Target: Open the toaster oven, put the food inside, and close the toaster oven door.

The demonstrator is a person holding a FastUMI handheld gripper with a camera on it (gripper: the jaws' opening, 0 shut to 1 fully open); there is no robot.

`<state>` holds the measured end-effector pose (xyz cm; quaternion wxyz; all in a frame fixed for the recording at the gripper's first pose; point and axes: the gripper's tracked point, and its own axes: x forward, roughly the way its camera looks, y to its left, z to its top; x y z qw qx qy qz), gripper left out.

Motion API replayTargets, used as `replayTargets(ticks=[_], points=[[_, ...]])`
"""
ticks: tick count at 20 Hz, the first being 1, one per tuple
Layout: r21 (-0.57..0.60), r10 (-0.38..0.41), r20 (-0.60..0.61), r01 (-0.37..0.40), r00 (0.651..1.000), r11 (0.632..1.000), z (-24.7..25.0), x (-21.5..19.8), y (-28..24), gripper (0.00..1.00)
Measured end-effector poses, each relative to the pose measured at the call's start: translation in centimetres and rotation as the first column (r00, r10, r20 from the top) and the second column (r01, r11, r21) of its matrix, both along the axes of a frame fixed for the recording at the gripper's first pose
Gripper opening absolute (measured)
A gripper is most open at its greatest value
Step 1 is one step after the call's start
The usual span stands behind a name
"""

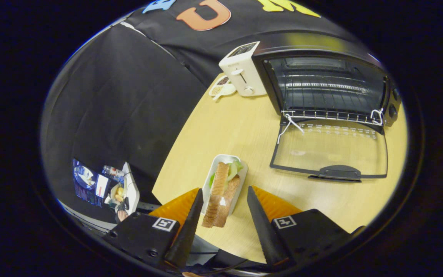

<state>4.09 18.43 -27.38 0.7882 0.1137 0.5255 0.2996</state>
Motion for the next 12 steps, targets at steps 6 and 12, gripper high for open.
replayTargets(ticks=[6,12], points=[[0.065,0.024,-0.109,-0.017,0.994,0.998,-1.2,-0.3,1.3,0.61],[0.095,-0.002,-0.137,0.016,0.991,0.995,-1.2,-0.1,1.0,0.43]])
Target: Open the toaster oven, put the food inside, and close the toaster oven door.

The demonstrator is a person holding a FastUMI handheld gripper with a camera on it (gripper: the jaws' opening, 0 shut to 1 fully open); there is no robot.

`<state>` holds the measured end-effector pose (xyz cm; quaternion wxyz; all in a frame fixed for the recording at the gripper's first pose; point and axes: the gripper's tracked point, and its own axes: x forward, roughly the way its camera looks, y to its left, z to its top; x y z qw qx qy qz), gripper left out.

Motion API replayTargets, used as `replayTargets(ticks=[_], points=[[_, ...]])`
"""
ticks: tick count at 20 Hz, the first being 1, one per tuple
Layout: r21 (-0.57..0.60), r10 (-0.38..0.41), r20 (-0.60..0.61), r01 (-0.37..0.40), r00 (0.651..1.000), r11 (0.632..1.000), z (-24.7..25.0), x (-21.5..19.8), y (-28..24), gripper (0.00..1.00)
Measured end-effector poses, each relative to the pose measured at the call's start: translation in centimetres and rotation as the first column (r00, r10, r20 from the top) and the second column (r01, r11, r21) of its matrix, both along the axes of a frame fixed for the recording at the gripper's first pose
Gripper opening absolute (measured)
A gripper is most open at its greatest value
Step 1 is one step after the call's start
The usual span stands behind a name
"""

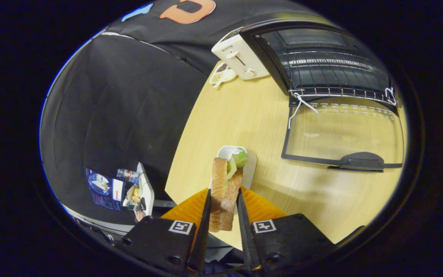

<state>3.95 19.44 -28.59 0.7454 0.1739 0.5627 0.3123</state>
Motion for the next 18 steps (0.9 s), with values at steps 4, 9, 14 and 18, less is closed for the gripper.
replayTargets(ticks=[4,9,14,18], points=[[0.042,-0.015,0.009,0.014,1.000,0.999,1.3,-0.3,-0.2,0.37],[0.239,-0.088,-0.023,0.091,0.996,0.967,5.7,0.1,-0.9,0.36],[0.347,-0.345,-0.007,0.326,0.938,0.879,6.4,4.7,-4.4,0.36],[0.508,-0.582,-0.033,0.515,0.813,0.690,7.5,8.5,-8.0,0.36]])
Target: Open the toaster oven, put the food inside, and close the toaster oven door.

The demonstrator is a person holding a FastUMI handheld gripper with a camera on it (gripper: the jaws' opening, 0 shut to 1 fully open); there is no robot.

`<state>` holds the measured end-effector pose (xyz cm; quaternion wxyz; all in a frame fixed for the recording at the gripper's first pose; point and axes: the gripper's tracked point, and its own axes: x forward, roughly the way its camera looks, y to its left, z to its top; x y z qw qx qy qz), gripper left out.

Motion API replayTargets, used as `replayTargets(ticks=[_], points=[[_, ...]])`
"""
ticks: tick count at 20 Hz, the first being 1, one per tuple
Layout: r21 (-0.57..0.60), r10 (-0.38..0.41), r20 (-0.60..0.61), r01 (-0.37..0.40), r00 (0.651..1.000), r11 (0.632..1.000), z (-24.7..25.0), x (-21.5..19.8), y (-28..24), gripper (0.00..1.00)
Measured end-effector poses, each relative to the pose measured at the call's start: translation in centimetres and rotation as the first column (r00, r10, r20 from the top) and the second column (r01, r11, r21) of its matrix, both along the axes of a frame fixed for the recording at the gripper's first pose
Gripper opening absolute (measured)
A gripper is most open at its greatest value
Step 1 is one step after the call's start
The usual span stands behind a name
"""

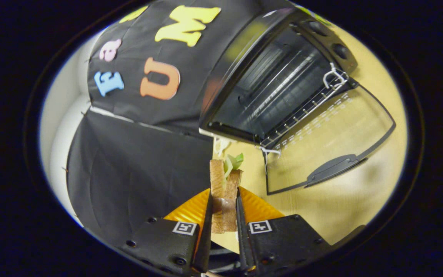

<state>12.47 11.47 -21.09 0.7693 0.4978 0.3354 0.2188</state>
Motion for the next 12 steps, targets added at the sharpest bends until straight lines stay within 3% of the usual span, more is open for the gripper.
replayTargets(ticks=[2,7,10,12], points=[[0.047,-0.129,0.083,0.125,0.988,0.991,0.6,1.7,-2.2,0.36],[0.017,-0.354,0.065,0.354,0.933,0.935,-0.5,3.5,-7.0,0.36],[0.084,-0.460,0.090,0.453,0.883,0.887,-0.7,6.3,-8.4,0.36],[0.108,-0.557,0.090,0.548,0.825,0.829,-1.5,8.1,-10.2,0.36]])
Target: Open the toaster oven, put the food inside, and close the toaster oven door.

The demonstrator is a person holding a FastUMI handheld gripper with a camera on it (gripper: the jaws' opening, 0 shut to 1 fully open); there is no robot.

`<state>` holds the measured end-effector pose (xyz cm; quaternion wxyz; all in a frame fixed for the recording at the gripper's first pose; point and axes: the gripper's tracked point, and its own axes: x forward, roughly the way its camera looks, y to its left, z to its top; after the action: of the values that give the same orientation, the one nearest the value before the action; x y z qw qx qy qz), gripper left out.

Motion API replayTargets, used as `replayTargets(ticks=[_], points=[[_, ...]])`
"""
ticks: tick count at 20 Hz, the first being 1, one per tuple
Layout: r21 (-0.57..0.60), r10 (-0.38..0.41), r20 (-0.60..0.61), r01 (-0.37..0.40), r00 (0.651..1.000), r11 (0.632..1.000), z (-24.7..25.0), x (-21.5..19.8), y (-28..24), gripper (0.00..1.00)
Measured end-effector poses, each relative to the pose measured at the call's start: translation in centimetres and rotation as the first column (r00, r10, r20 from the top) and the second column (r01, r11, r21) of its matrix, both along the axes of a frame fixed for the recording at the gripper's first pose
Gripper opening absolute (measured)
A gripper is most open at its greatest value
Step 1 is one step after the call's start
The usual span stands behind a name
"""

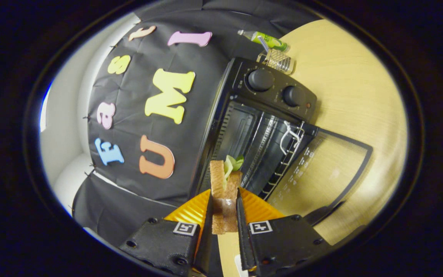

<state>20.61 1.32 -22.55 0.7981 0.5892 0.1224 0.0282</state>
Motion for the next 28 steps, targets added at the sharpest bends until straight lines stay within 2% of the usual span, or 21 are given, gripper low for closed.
replayTargets(ticks=[1,3,7,8,10,15,18,21,23,26,28], points=[[0.009,-0.068,-0.001,0.068,0.998,0.998,-0.4,1.1,-0.9,0.36],[-0.006,-0.133,-0.013,0.133,0.991,0.991,-1.7,3.0,-1.9,0.36],[-0.057,-0.091,-0.026,0.089,0.996,0.994,-2.3,6.6,-0.9,0.36],[-0.089,-0.052,-0.047,0.048,0.998,0.995,-2.9,7.2,-0.3,0.36],[-0.097,-0.040,-0.037,0.036,0.999,0.995,-3.0,8.8,-0.4,0.38],[-0.030,0.012,-0.075,-0.014,0.997,0.999,-4.0,10.9,-1.3,0.42],[-0.190,0.084,-0.124,-0.107,0.989,0.976,-4.8,10.8,-0.4,0.45],[-0.403,0.120,-0.128,-0.162,0.985,0.901,-5.0,10.5,0.3,0.59],[-0.508,0.137,-0.131,-0.185,0.982,0.841,-5.3,10.6,1.0,0.77],[-0.691,0.137,-0.165,-0.213,0.977,0.690,-6.2,10.0,1.2,0.97],[-0.762,0.132,-0.188,-0.229,0.973,0.606,-6.4,9.5,1.4,0.98]])
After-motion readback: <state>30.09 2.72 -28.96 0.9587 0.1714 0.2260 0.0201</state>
